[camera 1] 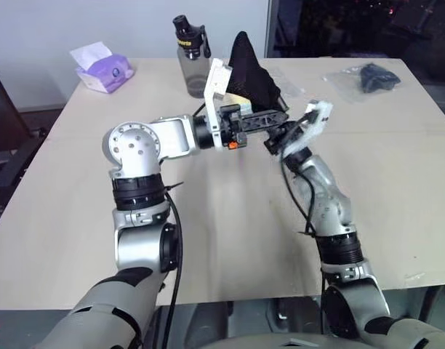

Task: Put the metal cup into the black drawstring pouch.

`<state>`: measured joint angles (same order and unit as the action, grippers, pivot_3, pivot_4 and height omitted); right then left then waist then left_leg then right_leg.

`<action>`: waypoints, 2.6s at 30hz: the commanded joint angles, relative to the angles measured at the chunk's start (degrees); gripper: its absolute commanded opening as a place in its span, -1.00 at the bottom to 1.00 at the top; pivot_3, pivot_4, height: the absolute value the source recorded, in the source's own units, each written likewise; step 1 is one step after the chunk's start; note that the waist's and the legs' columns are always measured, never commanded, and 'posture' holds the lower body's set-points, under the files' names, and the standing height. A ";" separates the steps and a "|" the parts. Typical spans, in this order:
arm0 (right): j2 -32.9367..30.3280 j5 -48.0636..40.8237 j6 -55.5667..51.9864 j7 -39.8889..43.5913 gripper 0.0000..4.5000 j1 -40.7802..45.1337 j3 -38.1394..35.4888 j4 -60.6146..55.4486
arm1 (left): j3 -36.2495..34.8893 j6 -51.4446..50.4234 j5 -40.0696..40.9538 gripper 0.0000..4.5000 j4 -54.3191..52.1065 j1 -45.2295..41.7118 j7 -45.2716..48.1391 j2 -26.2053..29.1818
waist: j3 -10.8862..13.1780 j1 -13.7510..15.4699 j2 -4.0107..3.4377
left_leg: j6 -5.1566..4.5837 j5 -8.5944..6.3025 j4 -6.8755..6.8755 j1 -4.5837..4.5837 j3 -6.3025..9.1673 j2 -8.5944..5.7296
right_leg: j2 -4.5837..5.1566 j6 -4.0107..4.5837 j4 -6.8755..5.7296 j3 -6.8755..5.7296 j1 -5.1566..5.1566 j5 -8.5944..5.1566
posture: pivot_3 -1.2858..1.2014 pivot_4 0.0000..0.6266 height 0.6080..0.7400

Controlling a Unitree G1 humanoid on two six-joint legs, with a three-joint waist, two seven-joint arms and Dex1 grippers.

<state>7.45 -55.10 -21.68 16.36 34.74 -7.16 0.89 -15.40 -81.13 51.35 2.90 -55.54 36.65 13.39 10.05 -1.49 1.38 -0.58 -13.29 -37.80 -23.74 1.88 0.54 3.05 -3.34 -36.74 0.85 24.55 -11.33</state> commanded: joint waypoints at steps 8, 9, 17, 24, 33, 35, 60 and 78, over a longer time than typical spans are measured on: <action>4.94 -43.81 -1.13 -14.12 -0.97 5.60 -15.35 -2.09 | 3.78 -3.47 6.34 -1.00 -4.70 0.90 3.10 -1.46 | 0.00 -0.78 -0.01 | -0.02 0.00 0.14 0.02 -0.24 0.03 | -0.06 0.00 -0.01 -0.01 0.05 -0.01 | 0.03 -0.52 1.00; 4.69 -45.88 -1.21 -14.24 -0.97 5.84 -15.16 -2.37 | 3.95 -3.39 6.38 -1.00 -4.77 1.12 3.11 -1.37 | 0.00 -0.92 -0.01 | -0.02 0.00 0.14 0.03 -0.27 0.04 | -0.07 0.00 -0.01 0.00 0.05 -0.01 | 0.03 -0.52 1.00; 3.28 -53.85 -3.24 -13.13 -0.97 6.53 -11.68 -8.17 | 1.66 -5.67 10.54 -1.00 -5.16 1.00 0.53 -4.29 | 0.00 -0.81 -0.02 | -0.02 0.00 0.14 0.01 -0.33 0.09 | -0.13 -0.01 -0.01 0.03 0.08 -0.01 | 0.03 -0.52 1.00; 3.04 -57.10 -3.66 -10.85 -0.97 7.21 -10.18 -11.84 | 4.13 -4.66 10.67 -1.00 -6.30 3.10 -0.39 -3.41 | 0.00 -0.87 -0.02 | -0.02 0.00 0.14 0.03 -0.33 0.09 | -0.15 -0.01 -0.02 0.04 0.07 -0.02 | 0.03 -0.52 1.00; 1.05 -56.08 -5.79 -13.99 -0.97 9.87 -9.37 -13.70 | 5.37 -0.37 8.26 -1.00 -2.69 4.24 0.42 -0.74 | 0.00 -0.84 -0.03 | -0.03 0.00 0.14 0.01 -0.34 0.09 | -0.15 -0.01 -0.01 0.04 0.08 -0.02 | 0.03 -0.52 1.00; -3.52 -41.41 -5.20 -13.34 -0.97 10.91 -5.33 -12.81 | 6.05 0.13 8.75 -1.00 -3.25 4.41 0.93 -0.85 | 0.00 -0.90 -0.03 | -0.03 0.00 0.14 0.01 -0.35 0.09 | -0.15 -0.01 -0.01 0.04 0.08 -0.02 | 0.03 -0.52 1.00; -16.94 6.08 -0.32 7.86 -0.97 11.57 5.97 -3.27 | 5.64 6.27 9.55 -1.00 -4.93 5.76 5.09 -1.41 | 0.01 -0.52 0.02 | 0.01 0.02 0.22 -0.02 -0.20 0.14 | -0.10 0.01 0.04 0.06 0.13 -0.01 | 0.03 -0.52 1.00; -14.05 -12.18 -14.01 4.15 -0.97 3.97 -5.98 -7.55 | 7.27 11.33 8.65 -1.00 -4.31 6.80 14.34 4.95 | 0.01 -0.63 0.01 | -0.02 0.01 0.25 0.00 -0.39 0.04 | -0.08 0.00 0.04 0.05 0.12 -0.01 | 0.03 -0.52 1.00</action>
<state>-4.72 -68.53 -37.63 18.24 39.02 -11.53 -3.59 -9.34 -69.94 58.62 0.56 -49.19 47.38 17.54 10.06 -2.13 1.39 -0.60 -13.29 -37.56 -23.73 1.49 0.58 2.97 -3.34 -36.70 0.91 24.67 -11.34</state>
